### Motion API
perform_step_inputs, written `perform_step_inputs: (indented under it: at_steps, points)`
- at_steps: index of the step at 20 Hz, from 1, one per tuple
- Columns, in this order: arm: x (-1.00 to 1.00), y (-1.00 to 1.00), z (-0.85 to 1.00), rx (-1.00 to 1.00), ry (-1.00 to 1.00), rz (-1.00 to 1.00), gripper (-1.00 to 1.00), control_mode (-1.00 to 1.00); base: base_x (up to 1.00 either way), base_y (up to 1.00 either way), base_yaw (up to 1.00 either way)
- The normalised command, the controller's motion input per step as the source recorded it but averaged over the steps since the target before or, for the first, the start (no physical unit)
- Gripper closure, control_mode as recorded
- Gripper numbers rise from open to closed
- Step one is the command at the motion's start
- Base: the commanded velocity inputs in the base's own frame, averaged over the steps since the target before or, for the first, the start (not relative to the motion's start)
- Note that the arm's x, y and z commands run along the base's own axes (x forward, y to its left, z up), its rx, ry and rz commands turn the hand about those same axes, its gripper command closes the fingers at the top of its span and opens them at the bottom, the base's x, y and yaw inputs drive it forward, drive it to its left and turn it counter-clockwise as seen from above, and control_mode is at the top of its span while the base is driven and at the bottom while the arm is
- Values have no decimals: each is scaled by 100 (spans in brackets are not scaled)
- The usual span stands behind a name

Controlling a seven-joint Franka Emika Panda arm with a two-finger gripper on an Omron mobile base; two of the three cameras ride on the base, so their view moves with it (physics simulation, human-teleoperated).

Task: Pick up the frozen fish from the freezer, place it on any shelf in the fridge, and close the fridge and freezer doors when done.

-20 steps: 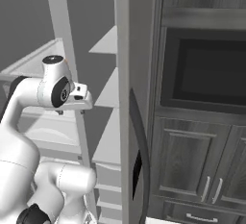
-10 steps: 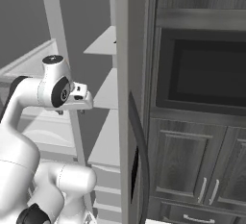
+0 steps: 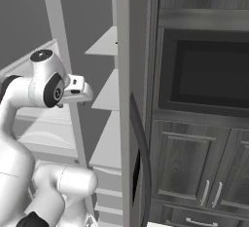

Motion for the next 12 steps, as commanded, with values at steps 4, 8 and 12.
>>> perform_step_inputs:
  at_steps: [4, 8, 12]
  points:
    - [0, -20, 86, -10, -60, 0, -100, -100, 0, 0, 0]
    - [0, -46, 90, -3, -52, 0, -100, -100, 0, 0, 0]
    - [8, -56, 81, 0, -37, -1, -100, -100, 0, 0, 0]
